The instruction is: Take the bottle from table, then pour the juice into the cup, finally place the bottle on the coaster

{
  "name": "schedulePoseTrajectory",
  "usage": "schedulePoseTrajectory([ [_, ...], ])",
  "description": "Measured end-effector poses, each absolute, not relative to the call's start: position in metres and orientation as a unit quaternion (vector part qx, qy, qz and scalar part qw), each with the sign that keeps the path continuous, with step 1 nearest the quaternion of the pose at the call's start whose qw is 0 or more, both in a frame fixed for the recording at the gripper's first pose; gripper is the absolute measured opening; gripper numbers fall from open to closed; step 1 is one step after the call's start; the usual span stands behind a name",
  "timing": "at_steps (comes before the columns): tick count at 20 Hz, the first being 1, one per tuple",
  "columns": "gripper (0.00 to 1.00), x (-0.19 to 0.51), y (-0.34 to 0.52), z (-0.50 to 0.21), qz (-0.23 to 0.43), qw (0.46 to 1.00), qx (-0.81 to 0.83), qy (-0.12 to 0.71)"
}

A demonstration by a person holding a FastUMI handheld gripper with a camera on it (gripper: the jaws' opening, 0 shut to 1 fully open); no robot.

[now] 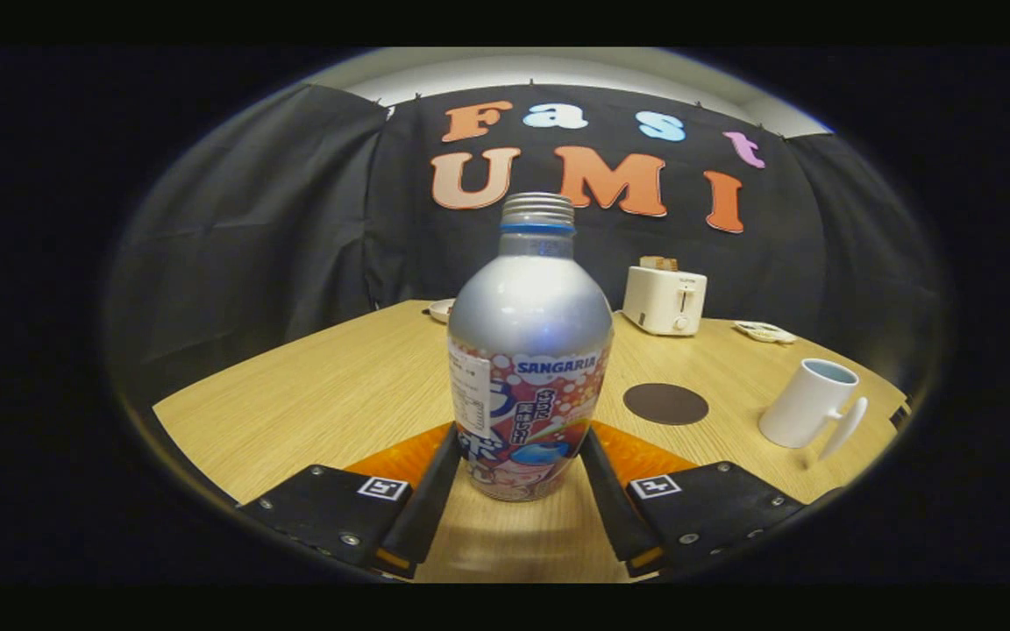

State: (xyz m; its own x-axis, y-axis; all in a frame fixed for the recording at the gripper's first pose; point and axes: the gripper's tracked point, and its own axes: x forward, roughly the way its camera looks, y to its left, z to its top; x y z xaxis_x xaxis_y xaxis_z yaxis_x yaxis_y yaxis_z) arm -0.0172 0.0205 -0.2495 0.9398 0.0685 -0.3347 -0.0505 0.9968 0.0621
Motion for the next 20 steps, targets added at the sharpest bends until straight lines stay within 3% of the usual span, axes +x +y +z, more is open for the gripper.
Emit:
schedulePoseTrajectory([
  [12,0.75,-0.005,0.000,-0.208,0.054,0.951,0.251,0.173],
  [20,0.75,0.007,-0.035,-0.224,0.014,0.896,0.407,0.179],
])
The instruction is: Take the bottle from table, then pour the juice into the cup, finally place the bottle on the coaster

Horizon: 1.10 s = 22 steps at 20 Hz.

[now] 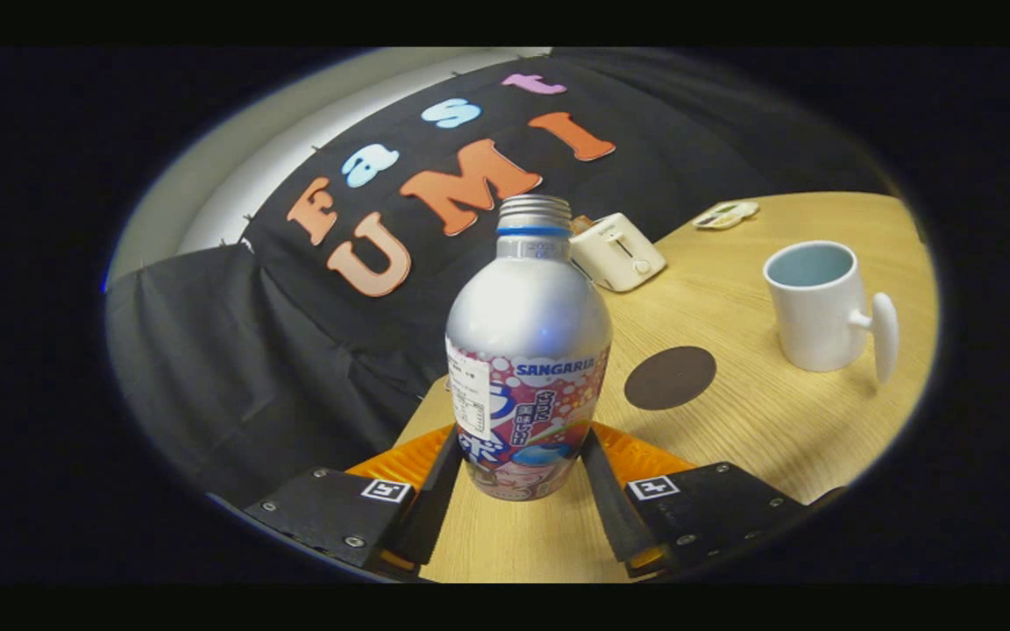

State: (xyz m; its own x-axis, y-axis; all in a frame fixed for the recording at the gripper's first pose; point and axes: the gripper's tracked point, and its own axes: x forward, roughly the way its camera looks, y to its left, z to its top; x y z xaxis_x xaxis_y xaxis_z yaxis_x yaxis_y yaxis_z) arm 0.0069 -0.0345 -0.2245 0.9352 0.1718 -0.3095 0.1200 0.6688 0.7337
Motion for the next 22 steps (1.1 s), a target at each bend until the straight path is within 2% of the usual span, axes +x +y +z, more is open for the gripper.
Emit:
schedulePoseTrajectory([
  [4,0.75,0.015,-0.054,-0.227,-0.006,0.870,0.461,0.175],
  [14,0.74,0.030,-0.078,-0.220,-0.032,0.760,0.632,0.145],
  [22,0.75,0.040,-0.087,-0.207,-0.034,0.691,0.711,0.130],
])
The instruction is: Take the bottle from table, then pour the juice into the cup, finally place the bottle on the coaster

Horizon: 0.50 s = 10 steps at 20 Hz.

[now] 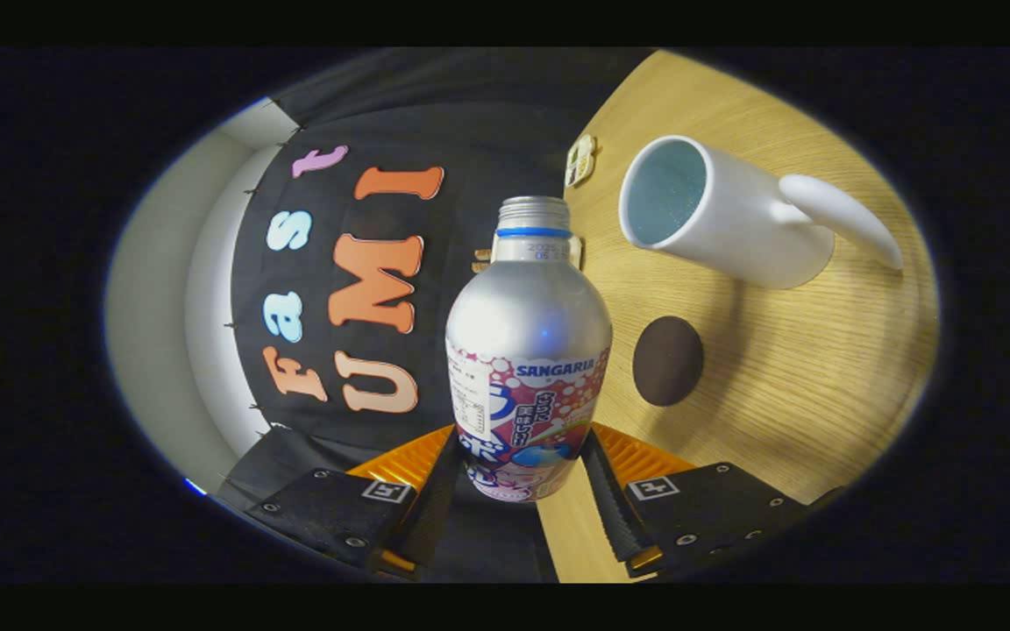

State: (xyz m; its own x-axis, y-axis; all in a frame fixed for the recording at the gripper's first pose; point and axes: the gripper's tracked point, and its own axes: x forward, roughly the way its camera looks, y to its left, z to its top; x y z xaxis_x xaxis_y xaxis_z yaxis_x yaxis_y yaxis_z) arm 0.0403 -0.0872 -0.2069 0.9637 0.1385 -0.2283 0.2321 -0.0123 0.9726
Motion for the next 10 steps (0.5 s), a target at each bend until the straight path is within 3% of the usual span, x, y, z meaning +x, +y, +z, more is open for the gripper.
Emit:
schedulePoseTrajectory([
  [10,0.75,0.046,-0.097,-0.197,-0.047,0.616,0.779,0.109],
])
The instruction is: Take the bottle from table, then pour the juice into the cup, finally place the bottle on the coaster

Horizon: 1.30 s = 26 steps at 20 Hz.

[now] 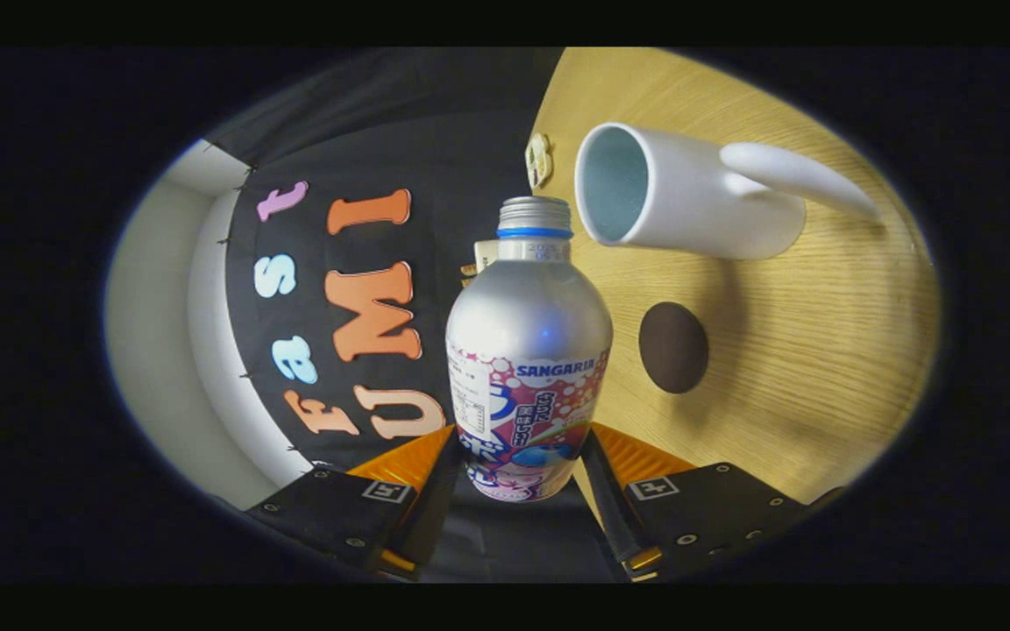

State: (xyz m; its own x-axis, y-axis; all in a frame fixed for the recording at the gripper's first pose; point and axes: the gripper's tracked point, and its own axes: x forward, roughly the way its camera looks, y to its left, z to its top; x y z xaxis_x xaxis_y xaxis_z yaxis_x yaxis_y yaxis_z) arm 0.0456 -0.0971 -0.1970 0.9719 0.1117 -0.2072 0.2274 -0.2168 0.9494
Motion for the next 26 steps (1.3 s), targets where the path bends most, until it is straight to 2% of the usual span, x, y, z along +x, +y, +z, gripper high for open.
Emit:
schedulePoseTrajectory([
  [17,0.74,0.052,-0.111,-0.169,-0.040,0.534,0.842,0.066],
  [26,0.75,0.054,-0.113,-0.173,-0.043,0.517,0.853,0.058],
])
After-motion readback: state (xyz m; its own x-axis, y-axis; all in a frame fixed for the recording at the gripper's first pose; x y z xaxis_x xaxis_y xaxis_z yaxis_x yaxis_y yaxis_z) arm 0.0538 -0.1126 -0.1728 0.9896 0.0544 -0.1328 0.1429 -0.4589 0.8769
